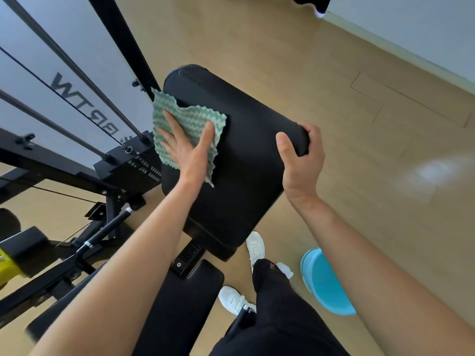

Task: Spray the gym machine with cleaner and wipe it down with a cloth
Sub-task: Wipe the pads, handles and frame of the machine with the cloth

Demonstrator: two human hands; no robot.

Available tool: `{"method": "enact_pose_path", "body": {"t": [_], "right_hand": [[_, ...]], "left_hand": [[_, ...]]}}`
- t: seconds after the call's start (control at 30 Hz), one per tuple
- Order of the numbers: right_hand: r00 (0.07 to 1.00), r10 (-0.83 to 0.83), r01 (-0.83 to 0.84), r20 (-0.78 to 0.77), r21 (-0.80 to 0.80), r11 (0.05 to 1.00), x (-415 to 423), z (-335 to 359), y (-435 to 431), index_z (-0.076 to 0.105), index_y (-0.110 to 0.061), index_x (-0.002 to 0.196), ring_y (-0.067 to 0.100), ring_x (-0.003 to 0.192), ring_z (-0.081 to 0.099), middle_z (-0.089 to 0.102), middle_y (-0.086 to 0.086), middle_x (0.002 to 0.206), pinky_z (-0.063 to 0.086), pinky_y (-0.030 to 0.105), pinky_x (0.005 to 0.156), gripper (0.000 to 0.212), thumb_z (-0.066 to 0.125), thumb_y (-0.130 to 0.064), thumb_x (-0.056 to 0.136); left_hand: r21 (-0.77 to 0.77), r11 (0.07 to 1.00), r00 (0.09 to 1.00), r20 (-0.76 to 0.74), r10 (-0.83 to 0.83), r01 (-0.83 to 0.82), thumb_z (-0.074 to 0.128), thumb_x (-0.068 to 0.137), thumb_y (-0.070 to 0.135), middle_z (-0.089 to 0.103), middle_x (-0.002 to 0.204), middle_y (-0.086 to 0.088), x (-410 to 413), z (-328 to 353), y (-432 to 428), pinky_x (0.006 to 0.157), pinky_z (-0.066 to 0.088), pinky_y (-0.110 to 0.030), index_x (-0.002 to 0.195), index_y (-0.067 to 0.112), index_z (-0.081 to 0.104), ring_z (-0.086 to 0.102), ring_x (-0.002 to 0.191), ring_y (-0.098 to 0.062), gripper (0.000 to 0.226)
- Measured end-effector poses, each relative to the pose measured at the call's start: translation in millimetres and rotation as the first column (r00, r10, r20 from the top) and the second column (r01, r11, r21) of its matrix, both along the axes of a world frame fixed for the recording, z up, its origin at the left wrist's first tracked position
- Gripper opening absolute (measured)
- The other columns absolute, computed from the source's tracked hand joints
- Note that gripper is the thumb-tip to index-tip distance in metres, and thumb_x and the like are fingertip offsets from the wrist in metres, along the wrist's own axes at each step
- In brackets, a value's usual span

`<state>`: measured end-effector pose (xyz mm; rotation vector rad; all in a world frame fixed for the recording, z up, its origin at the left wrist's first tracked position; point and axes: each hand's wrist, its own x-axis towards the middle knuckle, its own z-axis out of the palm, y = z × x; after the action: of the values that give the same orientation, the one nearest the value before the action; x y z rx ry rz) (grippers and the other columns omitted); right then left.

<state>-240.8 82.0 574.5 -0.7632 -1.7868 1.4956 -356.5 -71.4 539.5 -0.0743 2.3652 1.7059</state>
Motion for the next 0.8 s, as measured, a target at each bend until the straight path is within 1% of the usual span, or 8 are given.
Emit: {"method": "enact_pose_path", "body": {"t": [0.2,0.3,0.4,0.47,0.57,0.63,0.7,0.8], "right_hand": [[1.0,-0.007,0.007,0.003,0.001,1.0,1,0,0,0.06,-0.015,0.104,-0.003,0.085,0.058,0.062,-0.012,0.093,0.047,0.017,0.082,0.038,0.071,-0.043,0.081],[1.0,-0.004,0.004,0.02,-0.004,1.0,2,2,-1,0.064,-0.014,0.111,-0.003,0.093,0.06,0.064,-0.016,0.101,0.047,0.017,0.087,0.043,0.07,-0.043,0.081],[0.999,0.01,-0.009,0.038,-0.022,1.0,6,5,3,0.064,-0.015,0.117,-0.005,0.1,0.06,0.065,-0.015,0.108,0.045,0.013,0.091,0.046,0.072,-0.041,0.081],[0.998,0.052,-0.049,0.036,-0.071,0.996,15,2,4,0.062,-0.014,0.116,-0.002,0.097,0.062,0.065,-0.013,0.105,0.047,0.015,0.088,0.041,0.078,-0.031,0.082],[0.99,0.121,-0.107,0.067,-0.18,0.978,41,-18,-9,0.058,-0.01,0.112,0.002,0.089,0.063,0.064,-0.008,0.1,0.052,0.02,0.08,0.04,0.084,-0.007,0.082],[0.986,0.134,-0.107,0.098,-0.242,0.964,56,-32,-23,0.057,-0.014,0.115,0.003,0.09,0.066,0.065,-0.008,0.103,0.054,0.021,0.078,0.044,0.085,-0.004,0.082],[0.986,0.126,-0.09,0.113,-0.279,0.956,61,-41,-29,0.057,-0.016,0.119,0.002,0.092,0.068,0.067,-0.01,0.105,0.055,0.02,0.079,0.046,0.084,-0.005,0.083],[0.977,0.154,-0.113,0.15,-0.25,0.962,58,-44,-28,0.054,-0.011,0.127,0.0,0.096,0.068,0.066,-0.012,0.109,0.055,0.018,0.08,0.05,0.082,-0.009,0.086]], "left_hand": [[-0.043,0.997,0.992,-0.106,-0.073,0.069,0.054,0.074,0.082,-0.031,0.168,-0.001,66,-4,35,0.119,-0.021,-0.054,0.162,0.038,-0.011,-0.03,0.154,-0.028,0.118],[-0.053,0.987,0.987,-0.056,-0.152,0.15,0.059,0.076,0.077,-0.038,0.165,0.007,117,-29,37,0.121,-0.021,-0.053,0.16,0.04,-0.017,-0.035,0.152,-0.02,0.119],[-0.039,0.981,0.982,0.039,-0.186,0.188,0.06,0.075,0.078,-0.041,0.162,0.013,154,-52,27,0.119,-0.022,-0.043,0.158,0.043,-0.02,-0.038,0.15,-0.011,0.121],[-0.012,0.987,0.978,0.134,-0.158,0.161,0.062,0.074,0.078,-0.039,0.163,0.011,164,-64,16,0.118,-0.021,-0.038,0.159,0.04,-0.019,-0.035,0.151,-0.009,0.124],[0.031,0.997,0.954,0.289,-0.076,0.069,0.06,0.072,0.081,-0.036,0.166,0.004,150,-79,-5,0.124,-0.015,-0.046,0.16,0.036,-0.019,-0.029,0.153,-0.014,0.127],[0.059,0.998,0.935,0.354,-0.03,0.01,0.057,0.068,0.088,-0.033,0.167,0.003,130,-87,-21,0.127,-0.011,-0.052,0.161,0.037,-0.018,-0.029,0.154,-0.013,0.13],[0.06,0.998,0.931,0.365,0.012,-0.036,0.057,0.069,0.088,-0.03,0.168,0.004,106,-87,-33,0.128,-0.007,-0.055,0.162,0.038,-0.016,-0.028,0.154,-0.013,0.128],[0.052,0.995,0.954,0.291,0.067,-0.086,0.055,0.076,0.083,-0.026,0.17,0.001,63,-75,-39,0.127,-0.008,-0.055,0.163,0.035,-0.012,-0.026,0.155,-0.017,0.12]]}}
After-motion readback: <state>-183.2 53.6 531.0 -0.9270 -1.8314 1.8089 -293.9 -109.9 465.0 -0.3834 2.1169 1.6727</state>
